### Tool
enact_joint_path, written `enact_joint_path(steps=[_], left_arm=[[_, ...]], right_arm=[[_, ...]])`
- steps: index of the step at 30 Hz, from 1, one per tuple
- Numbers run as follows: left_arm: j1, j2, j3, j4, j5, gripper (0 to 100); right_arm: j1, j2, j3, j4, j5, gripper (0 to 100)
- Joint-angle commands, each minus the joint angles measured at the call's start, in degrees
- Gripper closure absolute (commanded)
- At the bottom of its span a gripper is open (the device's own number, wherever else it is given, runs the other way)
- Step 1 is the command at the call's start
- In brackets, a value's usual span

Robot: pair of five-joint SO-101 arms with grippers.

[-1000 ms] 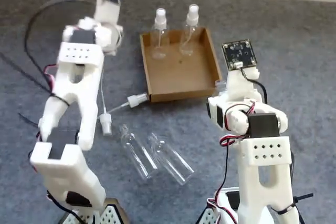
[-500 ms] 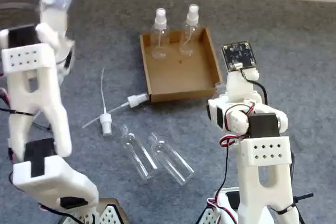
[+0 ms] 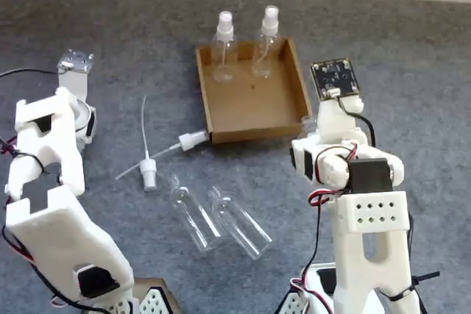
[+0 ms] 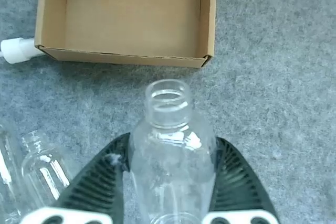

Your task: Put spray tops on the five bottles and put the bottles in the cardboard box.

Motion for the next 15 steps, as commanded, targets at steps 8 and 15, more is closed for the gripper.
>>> enact_joint_path(steps=[8,15], left_arm=[[-4.4,7.8,-18.8,14.6,-0.5,84],[-4.4,7.8,-25.5,25.4,-0.6,84]], right_arm=[[-0.4,-1.5,-0.4,0.1,0.0,94.7],[-0.4,-1.5,-0.4,0.2,-0.1,94.7]])
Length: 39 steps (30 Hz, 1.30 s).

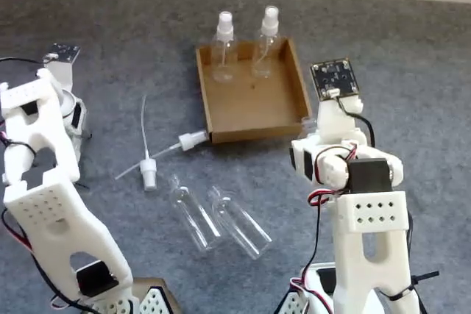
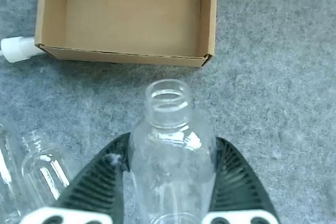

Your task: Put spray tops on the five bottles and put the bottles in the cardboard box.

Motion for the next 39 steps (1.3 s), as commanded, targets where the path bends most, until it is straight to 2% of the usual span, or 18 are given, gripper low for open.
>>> enact_joint_path(steps=[1,5,11,15,19,25,29,33,39], left_arm=[[-0.8,-0.8,-4.0,6.8,-0.8,84],[-0.8,-0.9,-4.1,12.3,-4.9,84],[-0.8,-0.4,-3.7,11.2,-5.1,84],[-0.8,-0.4,-2.9,11.2,-5.1,92],[-0.7,-1.2,-3.3,11.3,-5.1,95],[-1.1,-9.4,-8.8,14.9,-4.8,97],[-0.6,-18.8,-10.4,18.5,-4.7,97],[0.0,-30.1,-10.1,18.9,0.0,97],[2.8,-46.2,-9.9,19.2,8.3,97]], right_arm=[[-0.4,-1.5,-0.4,0.2,-0.1,94.7],[-0.4,-1.5,-0.4,0.2,-0.1,94.7],[-0.4,-1.5,-0.4,0.2,-0.1,94.7],[-0.4,-1.5,-0.4,0.2,-0.1,94.7],[-0.4,-1.5,-0.6,0.1,-0.1,94.7],[-0.6,-1.5,-0.8,-0.3,-0.1,94.7],[-6.5,-1.5,-0.7,-0.3,-0.1,94.7],[-15.3,-1.5,-1.0,-2.1,-0.1,95.1],[-24.6,-8.9,0.0,-19.3,-0.1,99.4]])
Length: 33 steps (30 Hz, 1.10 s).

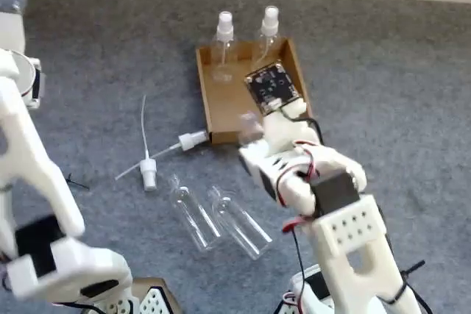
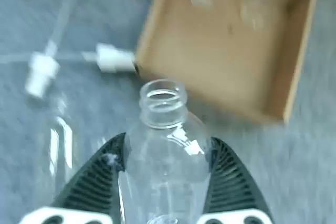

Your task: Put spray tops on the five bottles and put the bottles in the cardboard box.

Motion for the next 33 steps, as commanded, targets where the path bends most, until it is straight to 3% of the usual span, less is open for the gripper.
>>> enact_joint_path(steps=[1,5,10,15,20,27,33], left_arm=[[4.0,-14.3,-1.9,1.1,6.9,97],[10.9,-23.9,-1.9,2.6,13.0,97],[25.3,-34.2,-1.9,2.0,22.1,97],[40.8,-37.1,-1.8,-7.3,30.3,97],[52.1,-36.8,1.8,-19.7,31.0,98],[60.6,-37.2,19.0,-37.2,31.0,99],[63.9,-39.7,22.0,-39.5,31.1,99]], right_arm=[[-5.8,-8.9,2.7,-14.7,-0.1,99.4],[-5.8,-18.5,15.7,-28.5,-0.4,99.5],[-6.0,-29.3,33.8,-39.3,-0.5,99.5],[-5.8,-37.6,44.4,-41.9,-4.2,99.5],[-5.7,-43.3,46.0,-41.8,-6.5,99.5],[-5.6,-47.3,48.3,-39.9,-6.5,99.5],[-3.6,-47.4,49.0,-39.9,-6.5,99.5]])
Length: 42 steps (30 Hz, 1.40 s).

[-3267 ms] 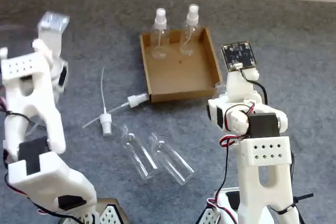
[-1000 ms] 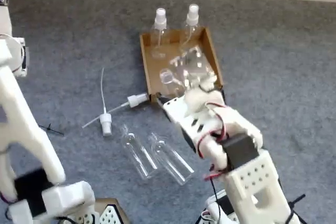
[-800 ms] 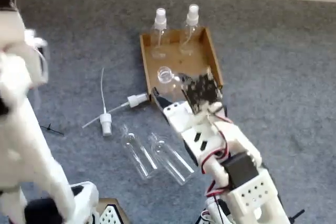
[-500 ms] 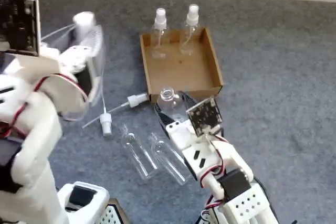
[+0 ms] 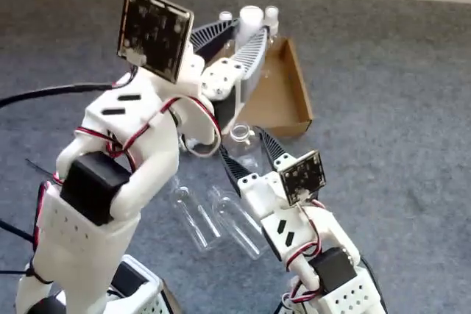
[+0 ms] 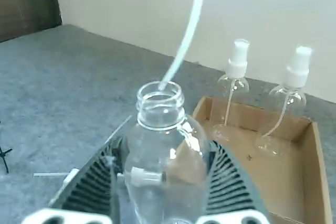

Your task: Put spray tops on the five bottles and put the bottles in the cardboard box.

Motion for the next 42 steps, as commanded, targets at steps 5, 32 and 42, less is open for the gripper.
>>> enact_joint_path(steps=[5,32,42], left_arm=[[3.0,-5.8,0.3,-2.3,0.5,99],[6.0,-8.6,12.4,-6.2,0.5,99],[5.9,-10.9,14.1,6.8,0.4,99]], right_arm=[[1.6,-0.4,0.3,0.0,-0.4,99.5],[1.8,-0.6,0.3,0.0,-0.4,99.5],[5.1,-0.8,0.1,-0.1,-5.0,99.5]])
